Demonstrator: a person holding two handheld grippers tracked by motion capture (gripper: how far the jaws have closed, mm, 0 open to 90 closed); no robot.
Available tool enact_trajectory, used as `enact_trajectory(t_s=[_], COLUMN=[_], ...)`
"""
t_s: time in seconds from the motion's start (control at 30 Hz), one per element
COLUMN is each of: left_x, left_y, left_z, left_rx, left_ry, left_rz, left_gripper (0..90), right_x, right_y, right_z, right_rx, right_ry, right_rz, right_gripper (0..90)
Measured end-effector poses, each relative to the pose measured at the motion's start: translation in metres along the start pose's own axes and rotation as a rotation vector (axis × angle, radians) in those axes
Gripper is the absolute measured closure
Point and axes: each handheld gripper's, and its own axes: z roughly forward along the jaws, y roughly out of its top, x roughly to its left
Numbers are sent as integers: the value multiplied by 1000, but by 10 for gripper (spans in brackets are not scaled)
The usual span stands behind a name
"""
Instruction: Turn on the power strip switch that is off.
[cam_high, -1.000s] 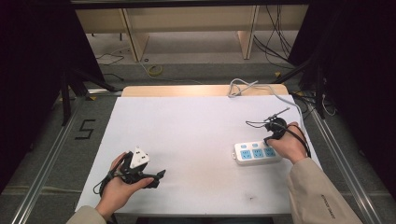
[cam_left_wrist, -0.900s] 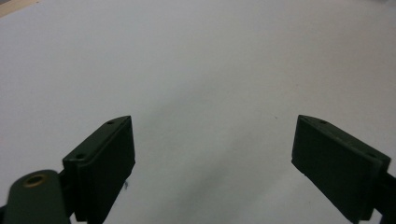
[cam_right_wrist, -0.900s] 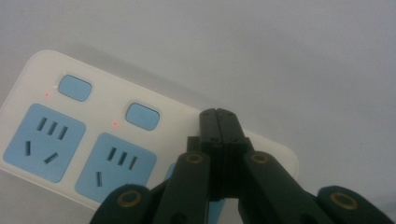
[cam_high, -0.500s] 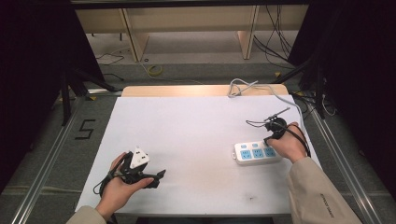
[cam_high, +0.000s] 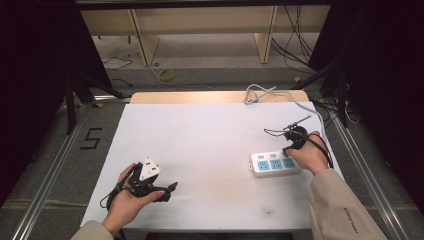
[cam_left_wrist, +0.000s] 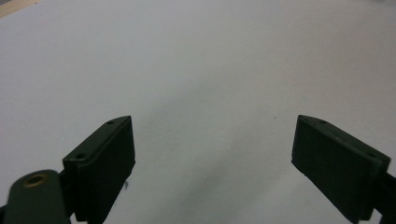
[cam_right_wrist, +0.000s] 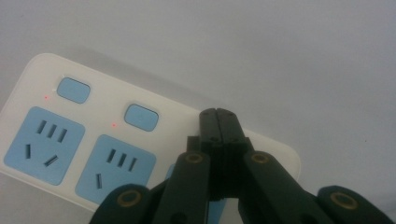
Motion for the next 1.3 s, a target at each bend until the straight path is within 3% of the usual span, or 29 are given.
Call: enact_trajectory(t_s=[0.53, 0.8, 1.07, 1.3], left_x=[0, 0, 0, 0], left_y=[0, 0, -1, -1], left_z=[1, 0, 0, 0], left_rx=[-1, 0, -1, 5], left_ry=[-2, -3, -2, -3], left_rz=[-5, -6, -7, -3], left_gripper=[131, 131, 131, 131], right_x=[0, 2, 4, 10], right_y=[-4, -5, -10, -18], right_z=[-3, -13, -19, -23], right_rx=[-22, -119, -162, -206], right_ry=[3, 6, 17, 60], right_rz=[-9, -3, -2, -7], right_gripper=[900, 900, 879, 851])
